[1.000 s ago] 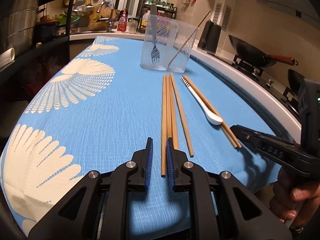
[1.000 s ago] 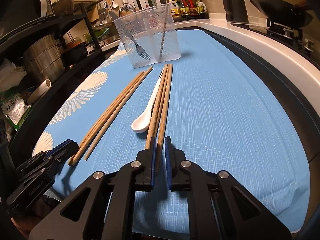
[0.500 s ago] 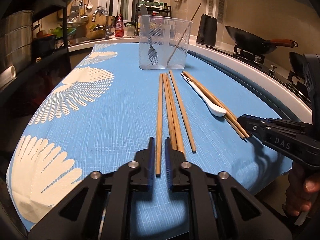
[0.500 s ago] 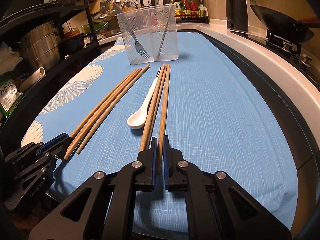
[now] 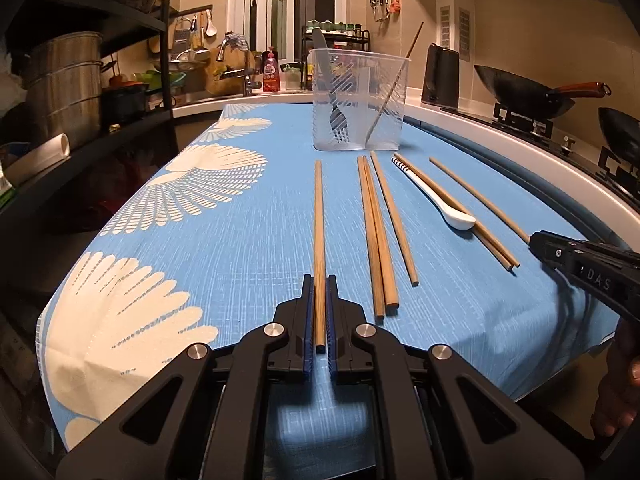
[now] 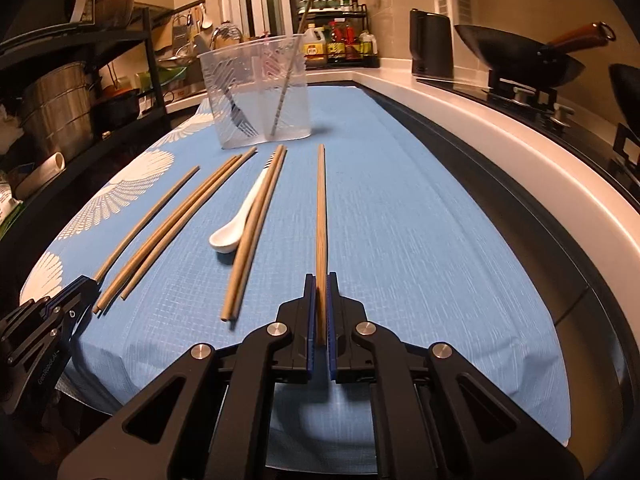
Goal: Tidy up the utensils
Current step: 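Grasp one wooden chopstick with the left tool while the right tool grasps another chopstick, then lift and carry the chopstick in the left tool while the right tool carries its chopstick to the container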
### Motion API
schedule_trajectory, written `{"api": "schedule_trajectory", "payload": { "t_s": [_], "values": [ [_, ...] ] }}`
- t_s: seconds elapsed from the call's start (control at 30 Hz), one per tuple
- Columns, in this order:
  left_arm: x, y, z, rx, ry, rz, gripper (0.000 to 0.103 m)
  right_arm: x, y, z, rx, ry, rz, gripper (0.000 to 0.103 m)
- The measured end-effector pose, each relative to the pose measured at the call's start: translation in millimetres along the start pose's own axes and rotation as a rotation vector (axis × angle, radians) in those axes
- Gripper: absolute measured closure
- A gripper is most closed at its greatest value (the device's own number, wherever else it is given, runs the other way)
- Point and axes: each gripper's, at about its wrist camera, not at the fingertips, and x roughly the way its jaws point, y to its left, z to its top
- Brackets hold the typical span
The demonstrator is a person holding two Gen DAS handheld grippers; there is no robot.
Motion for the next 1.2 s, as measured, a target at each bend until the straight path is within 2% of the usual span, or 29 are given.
{"api": "schedule_trajectory", "payload": {
  "t_s": [0.43,1.2],
  "values": [
    [5.6,-0.2,-0.3,0.003,-0.035,-0.003,0.096,5.9,3.2,0.1,-0.004,-0.031,0.006,0.095],
    [8.4,-1.6,-0.5,0.012,-0.049,0.002,0.096,7.2,4.8,0.2,-0.027,-0.047,-0.002,0.096]
  ]
}}
